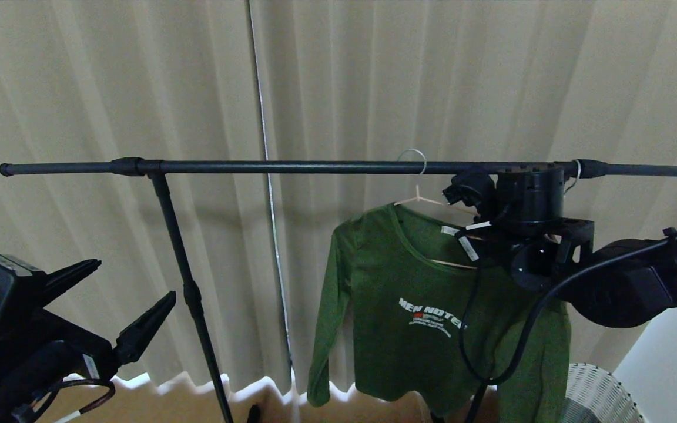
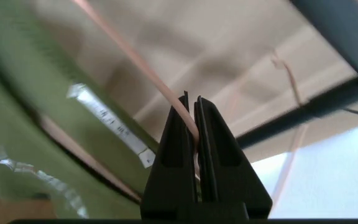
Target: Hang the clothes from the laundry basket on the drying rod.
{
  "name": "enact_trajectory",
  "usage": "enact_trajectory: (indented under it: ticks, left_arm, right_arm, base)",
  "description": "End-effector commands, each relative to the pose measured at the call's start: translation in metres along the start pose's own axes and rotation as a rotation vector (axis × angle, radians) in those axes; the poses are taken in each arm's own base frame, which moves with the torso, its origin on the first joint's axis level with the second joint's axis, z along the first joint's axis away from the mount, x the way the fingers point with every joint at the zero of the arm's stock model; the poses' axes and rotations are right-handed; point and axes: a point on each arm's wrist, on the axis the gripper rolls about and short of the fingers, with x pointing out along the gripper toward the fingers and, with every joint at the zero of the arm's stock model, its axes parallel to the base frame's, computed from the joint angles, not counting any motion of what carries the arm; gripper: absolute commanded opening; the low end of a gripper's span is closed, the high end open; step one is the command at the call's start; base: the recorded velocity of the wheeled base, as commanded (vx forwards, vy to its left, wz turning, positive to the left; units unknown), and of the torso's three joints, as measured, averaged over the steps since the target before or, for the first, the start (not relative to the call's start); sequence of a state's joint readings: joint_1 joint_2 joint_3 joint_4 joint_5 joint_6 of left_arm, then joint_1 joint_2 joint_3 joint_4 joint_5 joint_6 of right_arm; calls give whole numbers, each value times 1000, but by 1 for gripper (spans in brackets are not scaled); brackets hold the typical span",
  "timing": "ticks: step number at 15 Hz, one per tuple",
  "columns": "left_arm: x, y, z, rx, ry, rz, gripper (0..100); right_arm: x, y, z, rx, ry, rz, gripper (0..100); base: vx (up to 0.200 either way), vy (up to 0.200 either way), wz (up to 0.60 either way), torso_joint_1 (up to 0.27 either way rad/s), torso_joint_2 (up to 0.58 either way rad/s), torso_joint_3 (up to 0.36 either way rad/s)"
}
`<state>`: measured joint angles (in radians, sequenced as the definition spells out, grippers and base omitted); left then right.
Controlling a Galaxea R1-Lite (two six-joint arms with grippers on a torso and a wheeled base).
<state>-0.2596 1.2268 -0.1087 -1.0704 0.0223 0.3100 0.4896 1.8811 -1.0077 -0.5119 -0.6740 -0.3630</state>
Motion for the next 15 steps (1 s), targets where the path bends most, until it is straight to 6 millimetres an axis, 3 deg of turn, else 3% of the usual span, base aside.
enact_trajectory:
  ticks: [1, 9, 15]
  left_arm:
    - [0, 0, 0, 0, -1, 1, 100]
    - [-1, 1, 2, 0, -10, 4, 100]
    - [-1, 0, 1, 0, -9, 4, 100]
  right_arm:
    - [-5, 9, 6, -8, -22, 26, 0]
    - [-8, 43, 24, -28, -72, 88, 0]
    - [-12, 47, 25, -32, -82, 104, 0]
  base:
    - [0, 0, 0, 0, 0, 0]
    - [0, 0, 0, 0, 0, 0]
    - [0, 0, 0, 0, 0, 0]
